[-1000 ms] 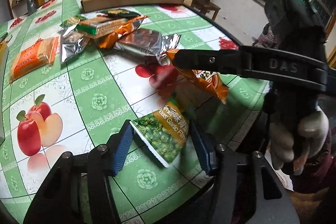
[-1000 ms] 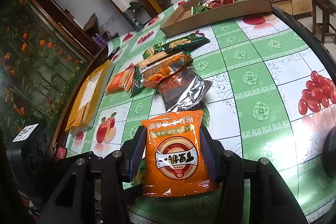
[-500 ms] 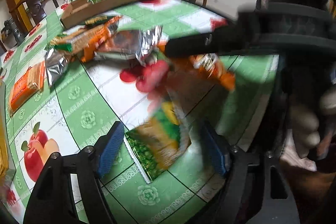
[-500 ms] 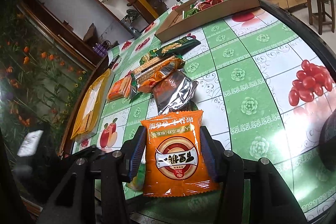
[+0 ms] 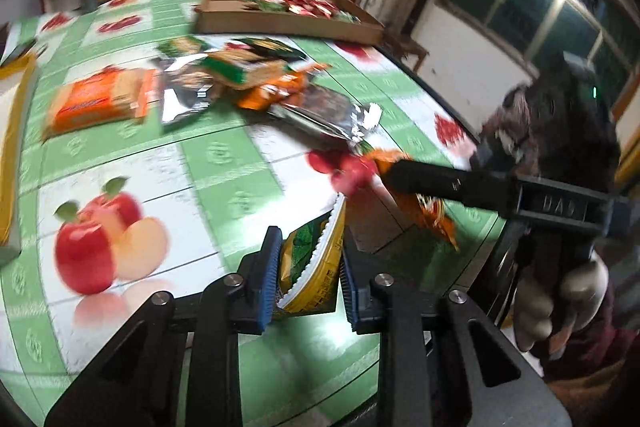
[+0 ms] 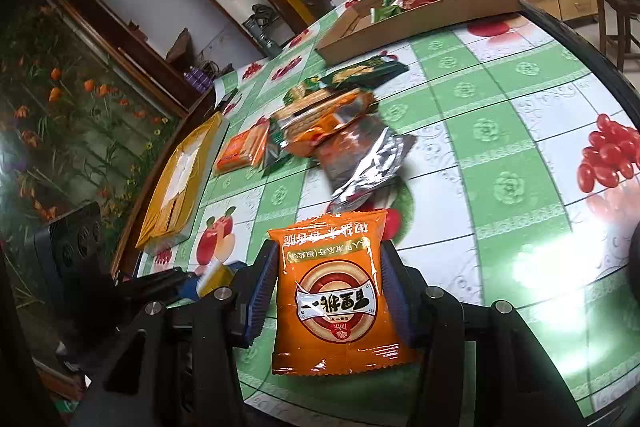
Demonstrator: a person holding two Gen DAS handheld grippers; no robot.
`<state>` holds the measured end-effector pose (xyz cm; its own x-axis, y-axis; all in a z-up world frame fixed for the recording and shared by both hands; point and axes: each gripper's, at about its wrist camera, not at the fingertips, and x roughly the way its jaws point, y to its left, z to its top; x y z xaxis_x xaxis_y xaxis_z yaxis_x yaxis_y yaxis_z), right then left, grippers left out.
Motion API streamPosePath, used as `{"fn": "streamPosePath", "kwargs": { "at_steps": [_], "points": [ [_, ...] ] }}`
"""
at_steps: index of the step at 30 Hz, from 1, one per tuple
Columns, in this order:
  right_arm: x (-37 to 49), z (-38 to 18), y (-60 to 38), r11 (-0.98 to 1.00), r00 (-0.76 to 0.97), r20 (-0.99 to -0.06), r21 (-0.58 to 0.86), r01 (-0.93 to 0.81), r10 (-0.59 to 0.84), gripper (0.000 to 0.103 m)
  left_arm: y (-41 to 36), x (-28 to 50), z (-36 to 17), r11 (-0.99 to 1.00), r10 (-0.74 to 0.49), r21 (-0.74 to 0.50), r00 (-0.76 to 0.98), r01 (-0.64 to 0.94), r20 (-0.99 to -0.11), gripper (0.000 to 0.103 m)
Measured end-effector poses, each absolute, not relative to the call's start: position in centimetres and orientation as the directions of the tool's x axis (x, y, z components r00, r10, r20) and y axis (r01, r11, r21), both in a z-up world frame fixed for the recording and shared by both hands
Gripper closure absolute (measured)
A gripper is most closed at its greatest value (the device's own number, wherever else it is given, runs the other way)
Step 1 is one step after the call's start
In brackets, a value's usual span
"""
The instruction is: Organize snacks
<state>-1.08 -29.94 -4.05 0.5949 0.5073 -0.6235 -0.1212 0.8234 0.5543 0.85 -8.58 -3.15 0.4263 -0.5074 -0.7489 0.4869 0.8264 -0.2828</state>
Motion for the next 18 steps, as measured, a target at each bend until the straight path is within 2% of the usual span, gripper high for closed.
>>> {"fn": "streamPosePath", "kwargs": {
  "at_steps": [7, 18],
  "points": [
    [-1.5, -2.8, -27.1, 0.835, 0.573, -0.637, 0.523, -0.169, 0.515, 0.052, -3.9, 0.1, -1.7, 0.843, -0.527, -0.354, 0.490, 0.404, -0.694, 0.079],
    [0.6, 3.0, -19.6, 0.817, 0.534, -0.619, 0.460, -0.349, 0.576, 0.052, 10.2, 2.2, 3.6, 0.900, -0.383, -0.415, 0.699, 0.135, -0.604, 0.079]
  ]
}}
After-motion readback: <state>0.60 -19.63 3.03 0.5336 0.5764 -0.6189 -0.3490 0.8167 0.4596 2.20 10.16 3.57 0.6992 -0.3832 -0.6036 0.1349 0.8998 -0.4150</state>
